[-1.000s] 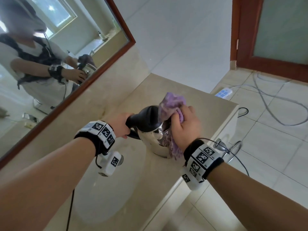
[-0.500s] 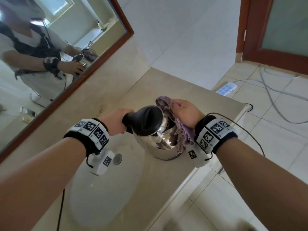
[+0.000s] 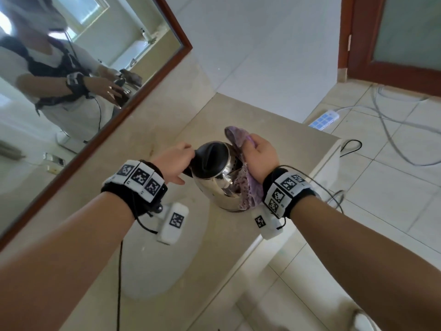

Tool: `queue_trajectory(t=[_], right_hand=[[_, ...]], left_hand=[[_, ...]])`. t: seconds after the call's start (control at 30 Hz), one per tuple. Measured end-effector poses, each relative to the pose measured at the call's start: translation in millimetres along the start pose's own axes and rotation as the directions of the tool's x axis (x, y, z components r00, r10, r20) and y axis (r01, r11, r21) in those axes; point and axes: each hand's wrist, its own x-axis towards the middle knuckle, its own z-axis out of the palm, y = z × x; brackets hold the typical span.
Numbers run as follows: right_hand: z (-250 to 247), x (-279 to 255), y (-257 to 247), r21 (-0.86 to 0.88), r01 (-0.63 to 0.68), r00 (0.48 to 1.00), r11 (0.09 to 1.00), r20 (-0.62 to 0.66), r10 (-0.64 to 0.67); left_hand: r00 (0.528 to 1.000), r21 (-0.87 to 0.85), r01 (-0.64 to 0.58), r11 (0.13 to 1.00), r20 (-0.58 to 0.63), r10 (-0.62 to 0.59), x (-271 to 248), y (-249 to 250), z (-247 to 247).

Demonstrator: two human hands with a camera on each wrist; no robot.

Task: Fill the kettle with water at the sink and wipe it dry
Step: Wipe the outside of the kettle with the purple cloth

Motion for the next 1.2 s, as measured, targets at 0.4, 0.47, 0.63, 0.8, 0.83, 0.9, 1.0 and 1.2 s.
queue_trajectory(t=[0.4,0.47,0.63,0.8,0.83,0.9,1.0,1.2], right_hand=[[-6,-25,61,-0.169,-0.146,0.987,0.975,0.036,0.154],[-6,-25,49,-0.102,-0.101,0.994,0.990,0.037,0.105],[4,-13,15,-0.096,0.195,0.981,0.976,0.003,-0.196],[-1,15,10,-0.076,0.167,0.984,0.983,-0.043,-0.171],[-3,20,19,-0.025,0.085,0.994,0.996,-0.067,-0.086],[-6,22,37,0.063,-0.079,0.990,0.995,-0.109,0.086],[-3,15,54,0.106,-0.205,0.968,0.973,-0.123,0.217],[4,10,40,0.101,-0.173,0.961,0.980,-0.202,0.191]], left_hand=[[0.990,0.120,-0.058,0.991,-0.123,0.073,11,14,43],[0.984,0.171,-0.106,0.979,-0.124,0.128,13,12,43],[0.933,0.183,-0.342,0.922,-0.053,0.357,21,13,36],[0.891,0.253,-0.445,0.859,0.024,0.454,25,17,32],[0.884,0.260,-0.455,0.852,0.022,0.466,27,18,31],[0.866,0.272,-0.493,0.827,0.060,0.497,25,21,30],[0.849,0.280,-0.527,0.802,0.140,0.509,28,28,23],[0.811,0.226,-0.581,0.782,0.242,0.533,34,35,16]])
